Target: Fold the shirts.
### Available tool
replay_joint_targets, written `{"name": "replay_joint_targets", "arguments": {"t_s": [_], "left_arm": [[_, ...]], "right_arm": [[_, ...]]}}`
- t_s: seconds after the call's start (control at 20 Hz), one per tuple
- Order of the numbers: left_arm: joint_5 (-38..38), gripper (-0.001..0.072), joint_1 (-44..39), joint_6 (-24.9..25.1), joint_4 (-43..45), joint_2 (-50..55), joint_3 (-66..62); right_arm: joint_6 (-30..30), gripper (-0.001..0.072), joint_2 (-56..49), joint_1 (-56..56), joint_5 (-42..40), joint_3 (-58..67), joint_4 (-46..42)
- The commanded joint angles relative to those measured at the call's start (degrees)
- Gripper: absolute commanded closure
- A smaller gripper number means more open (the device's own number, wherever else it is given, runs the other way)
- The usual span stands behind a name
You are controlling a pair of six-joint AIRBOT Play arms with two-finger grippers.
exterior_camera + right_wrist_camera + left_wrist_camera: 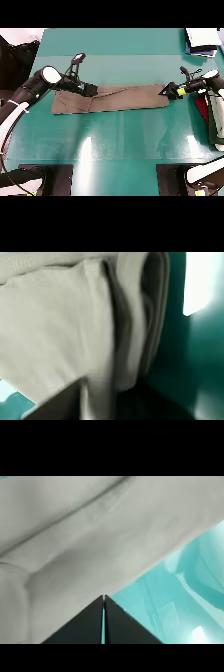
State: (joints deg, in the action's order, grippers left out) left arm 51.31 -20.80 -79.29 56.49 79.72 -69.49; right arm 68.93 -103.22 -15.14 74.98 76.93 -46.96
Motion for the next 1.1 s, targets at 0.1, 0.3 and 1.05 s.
{"name": "replay_joint_targets", "arguments": {"t_s": [0.1, 0.3, 1.05], "left_arm": [[0.0, 0.0675, -4.39, -1.88, -0.85, 5.77, -2.97], [1.16, 0.0675, -7.96, -3.1, -1.18, 12.17, -11.13], [3.15, 0.0676, -10.86, -7.52, 4.61, 28.02, -24.3]], "right_arm": [[-9.55, 0.0693, -1.18, 1.73, 1.4, -0.11, 9.11], [-10.27, 0.0694, 3.76, 0.24, 9.4, -0.13, 12.55], [7.85, 0.0695, 28.11, 3.56, 15.19, 10.56, 2.62]]}}
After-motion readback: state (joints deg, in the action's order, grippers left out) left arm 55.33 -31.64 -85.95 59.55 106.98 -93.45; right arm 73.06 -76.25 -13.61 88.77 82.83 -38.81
